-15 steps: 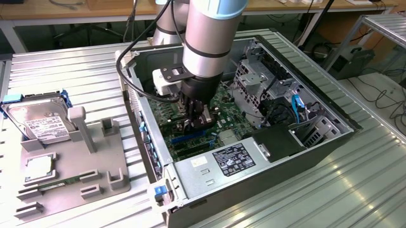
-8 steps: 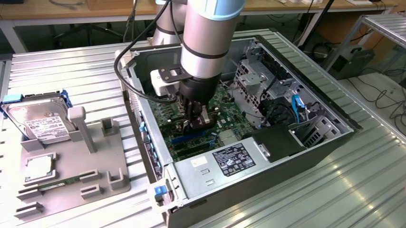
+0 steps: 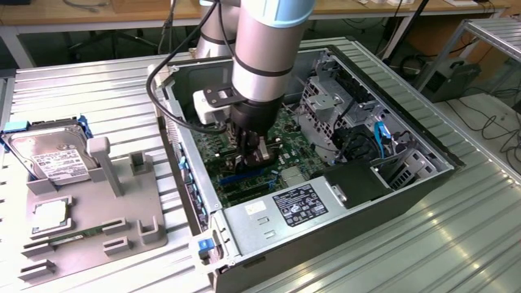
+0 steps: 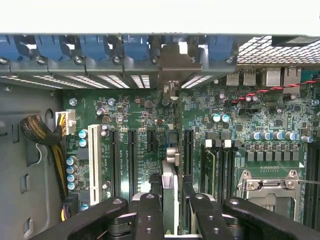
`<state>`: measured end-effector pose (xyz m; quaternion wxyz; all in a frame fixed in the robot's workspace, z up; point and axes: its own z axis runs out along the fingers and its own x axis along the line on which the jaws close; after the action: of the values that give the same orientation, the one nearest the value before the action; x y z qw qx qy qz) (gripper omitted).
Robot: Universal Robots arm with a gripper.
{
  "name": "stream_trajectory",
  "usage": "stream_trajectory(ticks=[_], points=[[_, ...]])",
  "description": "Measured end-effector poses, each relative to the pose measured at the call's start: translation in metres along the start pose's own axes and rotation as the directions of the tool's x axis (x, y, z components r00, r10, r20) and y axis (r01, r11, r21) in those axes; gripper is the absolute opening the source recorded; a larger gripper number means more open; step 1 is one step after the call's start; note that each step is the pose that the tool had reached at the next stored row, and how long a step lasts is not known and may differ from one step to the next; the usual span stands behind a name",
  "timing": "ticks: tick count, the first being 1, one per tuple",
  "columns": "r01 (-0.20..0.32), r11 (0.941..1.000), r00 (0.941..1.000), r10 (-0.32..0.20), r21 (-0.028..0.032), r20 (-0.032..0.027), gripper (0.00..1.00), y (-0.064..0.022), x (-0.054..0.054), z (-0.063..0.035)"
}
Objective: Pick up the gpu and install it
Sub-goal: 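Insert the gpu into the slot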
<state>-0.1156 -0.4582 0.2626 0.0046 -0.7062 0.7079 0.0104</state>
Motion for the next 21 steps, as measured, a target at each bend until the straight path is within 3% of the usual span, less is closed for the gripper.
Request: stream_trajectory(ticks=[21], points=[[-0.023,0.9997,0.9997,0.023,0.0005,-0.0024,0.26,-0.0003,0.0012,0.0010]])
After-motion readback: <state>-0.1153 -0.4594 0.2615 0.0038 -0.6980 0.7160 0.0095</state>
